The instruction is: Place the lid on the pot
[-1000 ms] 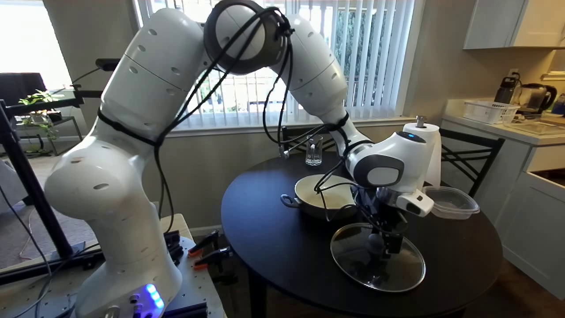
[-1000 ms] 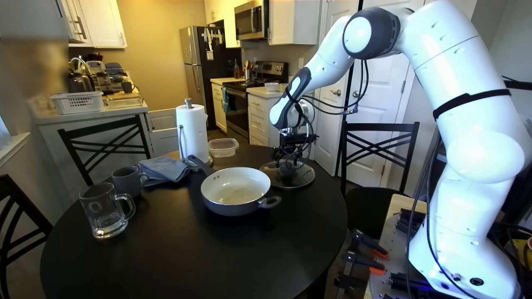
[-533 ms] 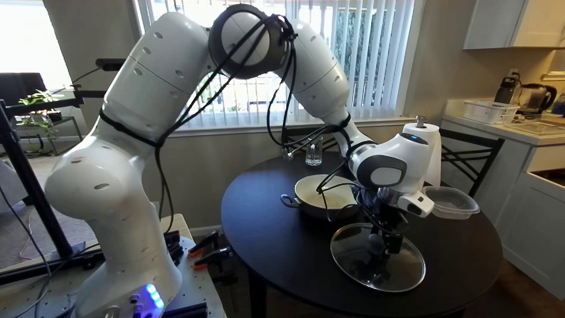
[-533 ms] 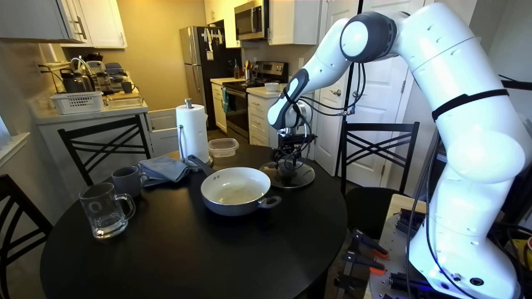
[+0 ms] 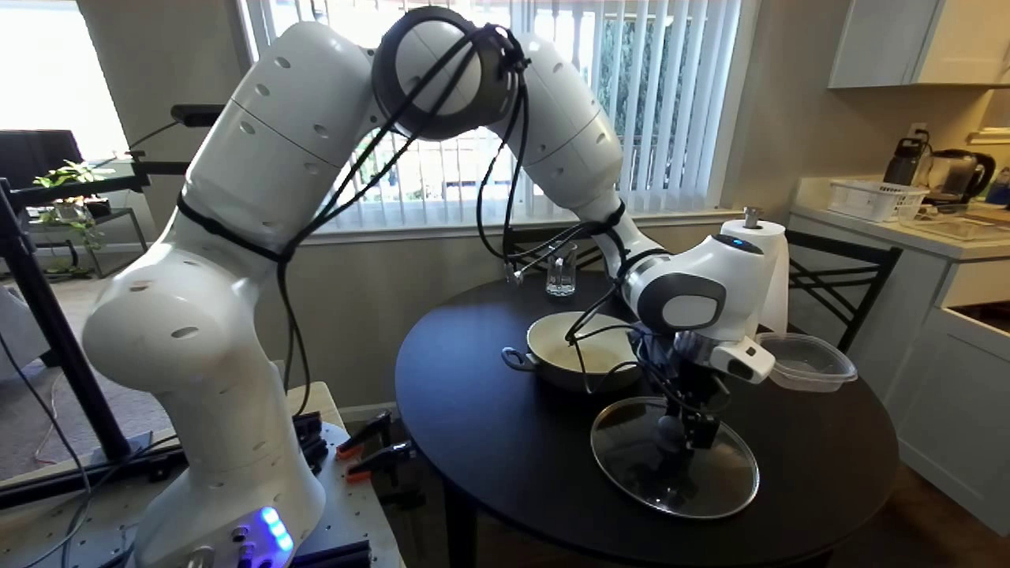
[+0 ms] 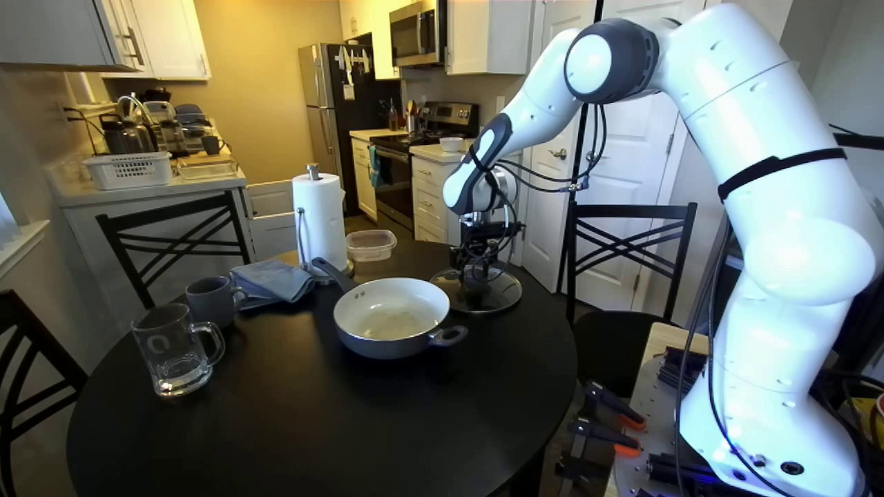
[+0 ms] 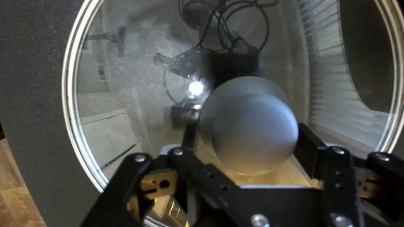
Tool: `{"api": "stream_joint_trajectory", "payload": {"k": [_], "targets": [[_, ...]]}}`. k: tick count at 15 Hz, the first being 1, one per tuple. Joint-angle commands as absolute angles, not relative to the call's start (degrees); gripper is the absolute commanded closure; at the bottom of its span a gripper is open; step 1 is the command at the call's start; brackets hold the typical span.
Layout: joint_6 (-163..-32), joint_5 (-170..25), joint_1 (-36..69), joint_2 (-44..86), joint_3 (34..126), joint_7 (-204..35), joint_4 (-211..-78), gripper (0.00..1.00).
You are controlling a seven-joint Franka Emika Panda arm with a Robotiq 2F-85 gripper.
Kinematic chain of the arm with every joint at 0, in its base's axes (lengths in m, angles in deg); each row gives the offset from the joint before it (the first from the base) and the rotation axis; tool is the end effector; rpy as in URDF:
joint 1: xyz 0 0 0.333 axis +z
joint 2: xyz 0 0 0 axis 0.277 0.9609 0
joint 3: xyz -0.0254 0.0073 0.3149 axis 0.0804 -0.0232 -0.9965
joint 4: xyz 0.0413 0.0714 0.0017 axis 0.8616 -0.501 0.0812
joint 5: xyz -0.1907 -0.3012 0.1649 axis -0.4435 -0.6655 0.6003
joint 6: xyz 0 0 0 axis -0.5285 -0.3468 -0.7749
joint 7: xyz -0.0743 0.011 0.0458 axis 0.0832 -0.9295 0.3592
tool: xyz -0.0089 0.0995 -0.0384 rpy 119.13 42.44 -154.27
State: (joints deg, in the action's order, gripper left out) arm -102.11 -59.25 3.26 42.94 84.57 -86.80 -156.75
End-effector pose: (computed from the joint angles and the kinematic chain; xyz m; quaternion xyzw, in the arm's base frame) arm 0.5961 -0.2285 0.1646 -0.9543 0.2975 0.0259 0.0149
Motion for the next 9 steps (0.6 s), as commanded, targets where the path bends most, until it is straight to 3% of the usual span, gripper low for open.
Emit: {"api": "stream_joint_trajectory", "payload": {"k": [1, 4, 7, 8, 9], "targets": [[-101.0, -60.5, 4.6, 41.1, 85.5, -89.2, -157.7, 0.53], [-101.0, -60.9, 5.0, 40.4, 85.9, -89.9, -157.9, 0.67], [-100.5, -61.3, 5.2, 40.8, 86.0, -90.2, -157.5, 0.68], [-100.2, -61.3, 5.2, 40.8, 86.0, -90.3, -157.4, 0.24], [-100.2, -61.2, 5.1, 40.8, 85.9, -90.3, -157.4, 0.16]]}}
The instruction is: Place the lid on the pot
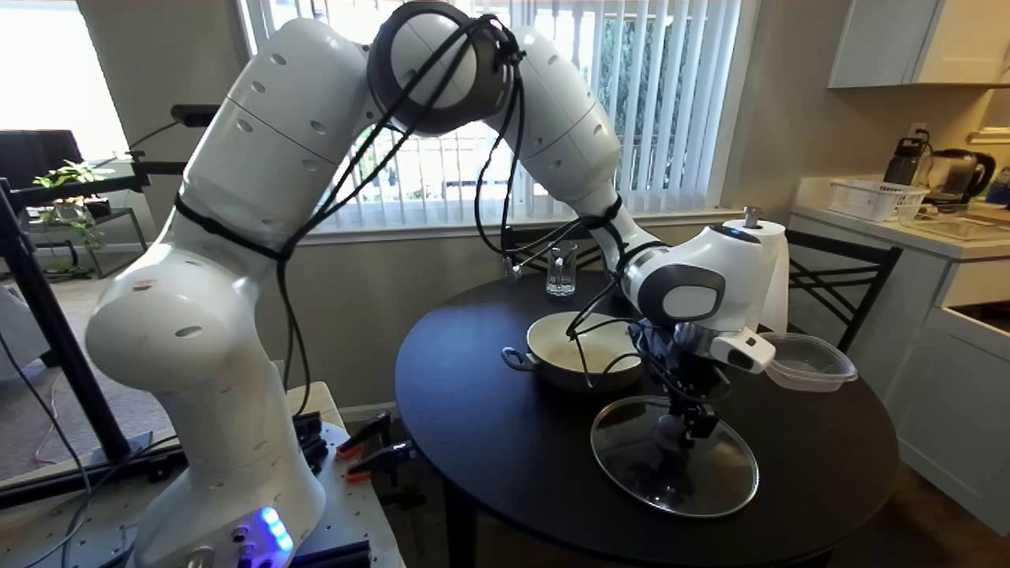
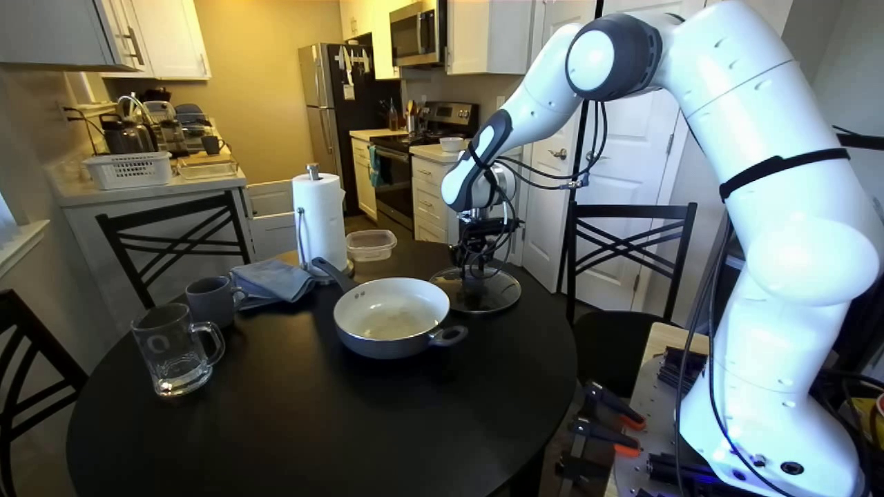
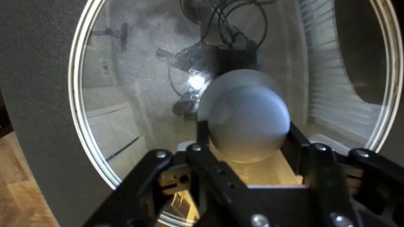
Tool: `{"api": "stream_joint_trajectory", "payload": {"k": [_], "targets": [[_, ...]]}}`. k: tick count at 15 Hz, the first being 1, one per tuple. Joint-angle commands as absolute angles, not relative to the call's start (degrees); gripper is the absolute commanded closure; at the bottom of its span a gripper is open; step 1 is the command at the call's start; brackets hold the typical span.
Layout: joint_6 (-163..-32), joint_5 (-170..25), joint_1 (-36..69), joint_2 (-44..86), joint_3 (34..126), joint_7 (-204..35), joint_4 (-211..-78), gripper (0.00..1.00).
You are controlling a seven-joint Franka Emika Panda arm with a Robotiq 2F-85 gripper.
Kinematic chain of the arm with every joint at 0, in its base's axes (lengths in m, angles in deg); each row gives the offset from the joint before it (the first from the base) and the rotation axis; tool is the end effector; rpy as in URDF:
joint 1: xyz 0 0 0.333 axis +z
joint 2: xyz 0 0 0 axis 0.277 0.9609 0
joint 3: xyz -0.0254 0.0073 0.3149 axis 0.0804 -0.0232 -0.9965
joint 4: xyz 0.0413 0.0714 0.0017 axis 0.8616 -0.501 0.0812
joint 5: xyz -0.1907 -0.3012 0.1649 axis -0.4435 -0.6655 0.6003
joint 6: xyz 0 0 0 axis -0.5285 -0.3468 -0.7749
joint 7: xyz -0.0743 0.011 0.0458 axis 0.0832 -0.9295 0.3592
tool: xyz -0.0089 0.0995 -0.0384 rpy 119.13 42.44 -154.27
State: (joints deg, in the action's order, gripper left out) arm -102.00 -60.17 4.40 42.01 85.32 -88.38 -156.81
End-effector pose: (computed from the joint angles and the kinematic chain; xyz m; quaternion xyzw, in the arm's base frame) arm 0.5999 -0.2245 0.1751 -0.9536 0.3003 0.0200 0.0064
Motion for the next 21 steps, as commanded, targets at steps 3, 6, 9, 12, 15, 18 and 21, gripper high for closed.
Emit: {"api": "stream_joint_trajectory", "payload": {"k": [3, 6, 9, 12, 15, 18, 21], "targets": [[-99.9, -61.3, 5.2, 40.8, 86.0, -90.3, -157.4, 0.02], [-99.6, -61.5, 5.3, 40.6, 86.0, -90.3, -157.7, 0.00], [-97.8, -61.3, 5.3, 40.6, 85.8, -90.2, -157.5, 0.02], [-95.6, -61.4, 5.5, 40.7, 85.8, -90.3, -157.2, 0.00], [-95.6, -61.3, 5.7, 40.3, 85.8, -90.4, -157.5, 0.00], [-96.6, -61.3, 5.8, 40.1, 85.8, -90.3, -157.8, 0.00], [-96.6, -61.4, 5.8, 39.9, 86.0, -90.5, -157.8, 0.00]]}}
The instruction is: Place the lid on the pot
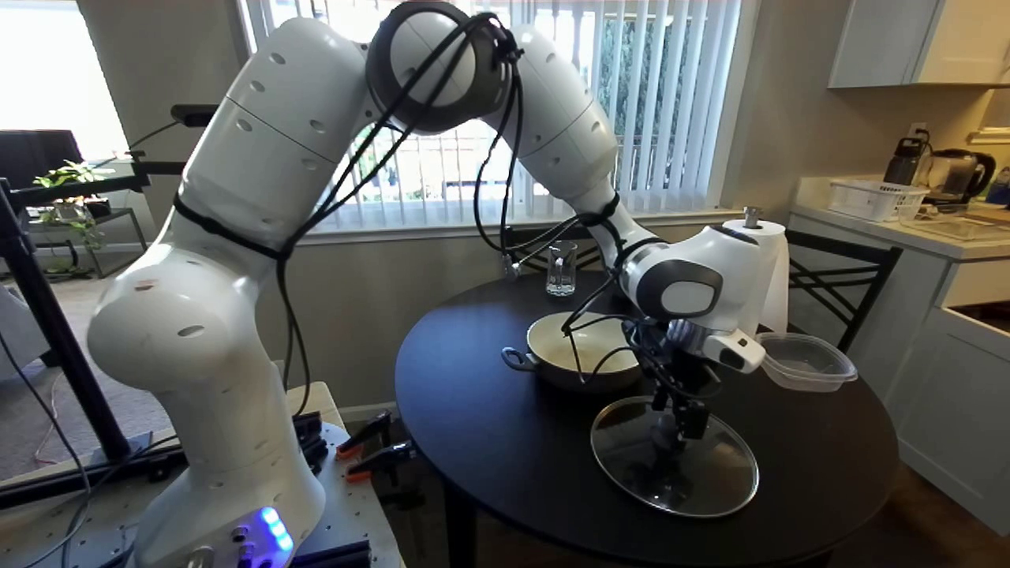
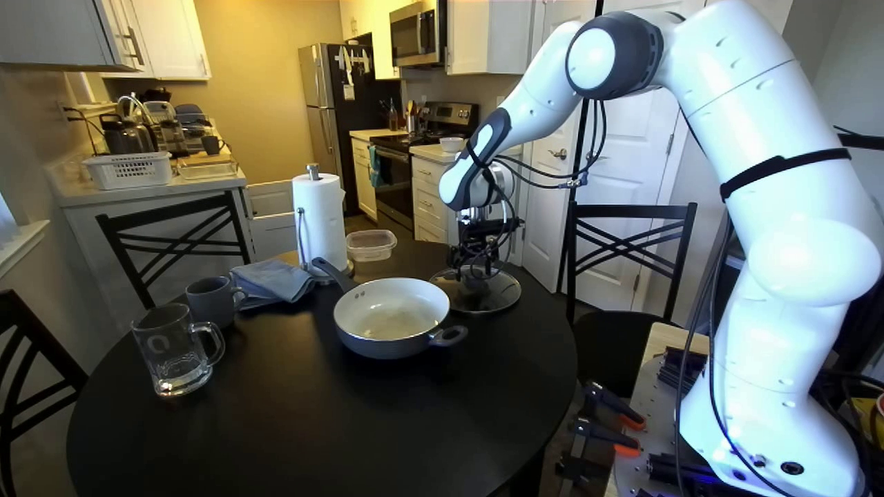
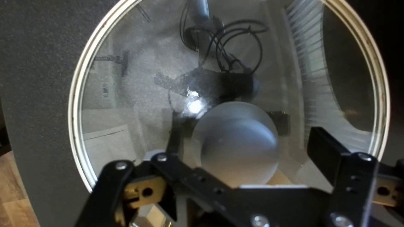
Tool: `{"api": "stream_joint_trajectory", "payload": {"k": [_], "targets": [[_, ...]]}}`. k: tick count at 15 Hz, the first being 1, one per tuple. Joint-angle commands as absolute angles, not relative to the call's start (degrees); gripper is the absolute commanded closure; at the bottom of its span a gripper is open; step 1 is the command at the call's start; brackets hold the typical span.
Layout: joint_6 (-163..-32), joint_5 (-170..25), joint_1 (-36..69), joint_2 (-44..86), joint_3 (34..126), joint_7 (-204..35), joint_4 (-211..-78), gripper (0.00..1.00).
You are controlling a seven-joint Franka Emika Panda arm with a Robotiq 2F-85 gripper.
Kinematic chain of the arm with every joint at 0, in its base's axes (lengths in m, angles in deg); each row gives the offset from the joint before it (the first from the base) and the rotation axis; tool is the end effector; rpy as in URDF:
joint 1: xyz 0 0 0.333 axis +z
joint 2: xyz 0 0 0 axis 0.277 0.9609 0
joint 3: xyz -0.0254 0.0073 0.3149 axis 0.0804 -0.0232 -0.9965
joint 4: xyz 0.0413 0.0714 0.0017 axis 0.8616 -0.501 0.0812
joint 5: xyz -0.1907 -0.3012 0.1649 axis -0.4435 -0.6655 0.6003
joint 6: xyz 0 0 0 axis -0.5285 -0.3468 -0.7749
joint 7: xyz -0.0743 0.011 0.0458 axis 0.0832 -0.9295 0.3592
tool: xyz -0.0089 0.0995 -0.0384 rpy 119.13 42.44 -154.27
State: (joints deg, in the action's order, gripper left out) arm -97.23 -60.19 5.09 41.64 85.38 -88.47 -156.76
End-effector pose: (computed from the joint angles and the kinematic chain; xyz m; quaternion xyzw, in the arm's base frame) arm 0.5952 -0.2139 0.1730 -0.9537 0.2949 0.0574 0.0126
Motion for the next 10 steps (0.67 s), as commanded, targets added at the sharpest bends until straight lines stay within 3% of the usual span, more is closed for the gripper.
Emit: {"api": "stream_joint_trajectory", "payload": {"k": [1, 7, 8, 9, 10], "targets": [[-96.6, -61.4, 5.8, 39.9, 86.1, -90.5, -157.7, 0.00], [-96.4, -61.4, 5.6, 40.2, 86.3, -90.4, -157.4, 0.00], [-96.4, -61.4, 5.6, 40.2, 86.2, -90.2, -157.4, 0.25], [-96.4, -61.4, 5.6, 40.1, 86.2, -90.2, -157.4, 0.26], [-96.4, -61.4, 5.6, 40.1, 86.2, -90.2, -157.4, 0.33]]}}
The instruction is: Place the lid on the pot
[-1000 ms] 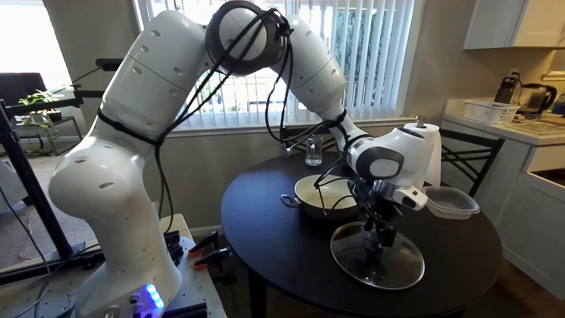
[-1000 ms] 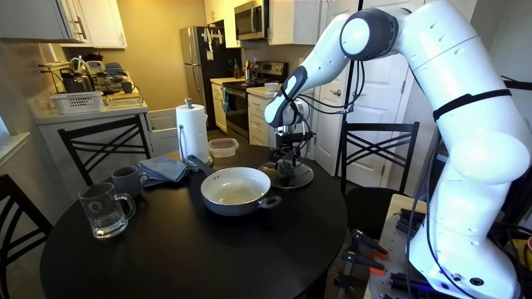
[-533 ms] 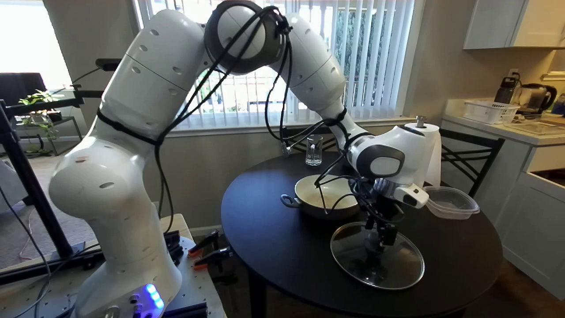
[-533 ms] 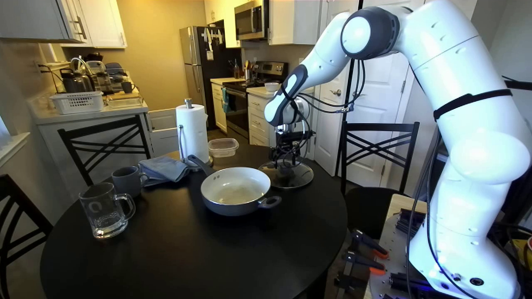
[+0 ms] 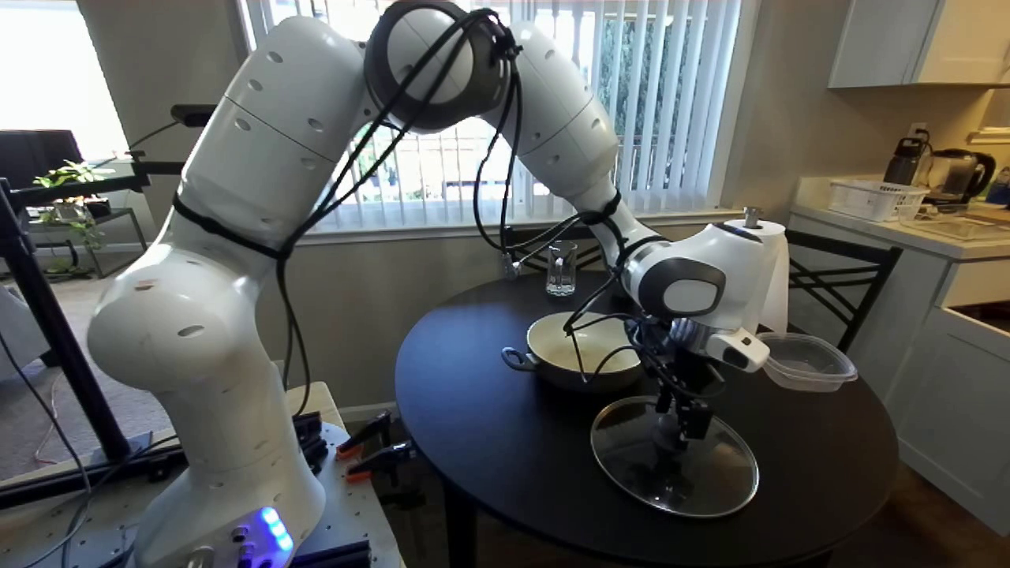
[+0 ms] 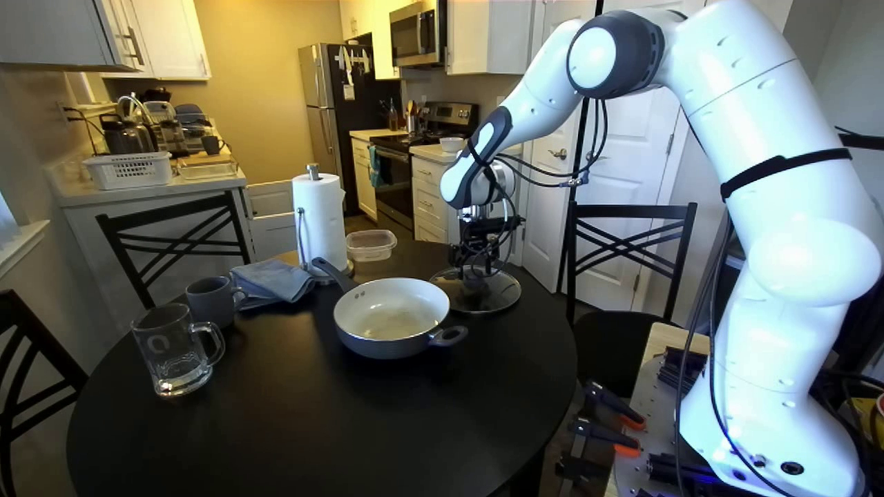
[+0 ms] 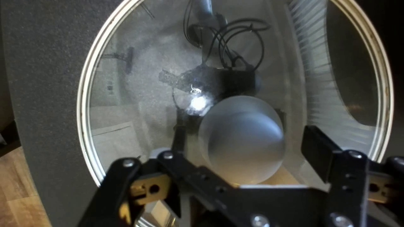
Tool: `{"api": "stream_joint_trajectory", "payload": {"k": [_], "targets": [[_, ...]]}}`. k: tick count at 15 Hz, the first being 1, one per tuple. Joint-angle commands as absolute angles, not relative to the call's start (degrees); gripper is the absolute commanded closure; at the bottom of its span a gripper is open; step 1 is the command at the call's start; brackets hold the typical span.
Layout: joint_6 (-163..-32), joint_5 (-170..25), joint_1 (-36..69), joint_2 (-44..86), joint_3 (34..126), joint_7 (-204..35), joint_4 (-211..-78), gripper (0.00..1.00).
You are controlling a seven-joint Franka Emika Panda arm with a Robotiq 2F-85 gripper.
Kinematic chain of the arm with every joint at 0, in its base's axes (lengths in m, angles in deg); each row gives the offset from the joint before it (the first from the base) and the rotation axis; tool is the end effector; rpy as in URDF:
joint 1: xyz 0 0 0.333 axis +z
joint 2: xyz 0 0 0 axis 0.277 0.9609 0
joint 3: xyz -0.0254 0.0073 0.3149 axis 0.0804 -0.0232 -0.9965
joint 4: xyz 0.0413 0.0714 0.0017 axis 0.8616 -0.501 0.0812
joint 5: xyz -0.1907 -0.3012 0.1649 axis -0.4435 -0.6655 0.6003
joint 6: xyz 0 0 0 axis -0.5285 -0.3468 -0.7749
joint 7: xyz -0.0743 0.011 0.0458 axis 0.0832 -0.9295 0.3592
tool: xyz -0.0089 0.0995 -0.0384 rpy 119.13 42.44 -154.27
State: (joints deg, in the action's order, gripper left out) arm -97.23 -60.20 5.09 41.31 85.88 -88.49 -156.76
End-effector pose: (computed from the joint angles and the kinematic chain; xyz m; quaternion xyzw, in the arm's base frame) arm 0.5945 -0.2190 0.1771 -0.9528 0.2985 0.0543 0.0104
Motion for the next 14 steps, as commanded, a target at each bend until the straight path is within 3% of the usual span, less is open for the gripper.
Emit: {"api": "stream_joint_trajectory", "payload": {"k": [1, 5, 14], "targets": [[-96.5, -61.4, 5.6, 40.1, 86.2, -90.2, -157.5, 0.40], [-96.5, -61.4, 5.6, 40.0, 86.2, -90.2, -157.5, 0.66], [-98.1, -64.1, 8.1, 35.7, 87.6, -92.4, -160.8, 0.67]]}}
